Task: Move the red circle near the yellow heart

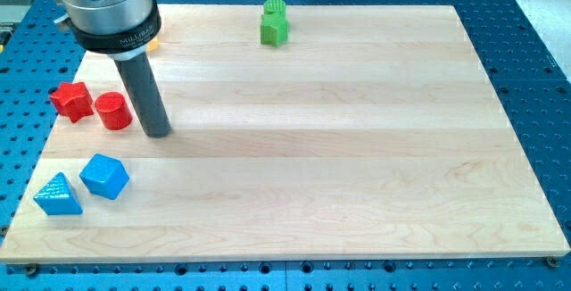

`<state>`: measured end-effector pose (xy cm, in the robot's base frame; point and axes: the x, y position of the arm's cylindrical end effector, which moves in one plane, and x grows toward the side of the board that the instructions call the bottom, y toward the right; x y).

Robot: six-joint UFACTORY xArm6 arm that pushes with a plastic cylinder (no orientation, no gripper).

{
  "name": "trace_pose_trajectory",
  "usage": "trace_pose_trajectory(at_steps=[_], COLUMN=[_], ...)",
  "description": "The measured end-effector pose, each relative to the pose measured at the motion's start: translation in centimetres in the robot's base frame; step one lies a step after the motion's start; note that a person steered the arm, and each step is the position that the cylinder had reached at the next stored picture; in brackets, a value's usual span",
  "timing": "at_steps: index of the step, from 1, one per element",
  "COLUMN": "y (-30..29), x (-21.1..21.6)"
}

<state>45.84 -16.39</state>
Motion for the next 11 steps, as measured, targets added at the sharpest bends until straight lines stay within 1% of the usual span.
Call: trace_pose_trajectory(at_steps=[2,3,4,5,6,7,8,9,10,11], y=[-0.5,-4.6,-7.0,-4.4,-1.5,-0.9,-2.4,-5.4,-5.3,-4.0], x=[-0.1,0.9,0.9,-2.1,-4.1,-4.5,-1.4,-3.7,-7.0,-8.1])
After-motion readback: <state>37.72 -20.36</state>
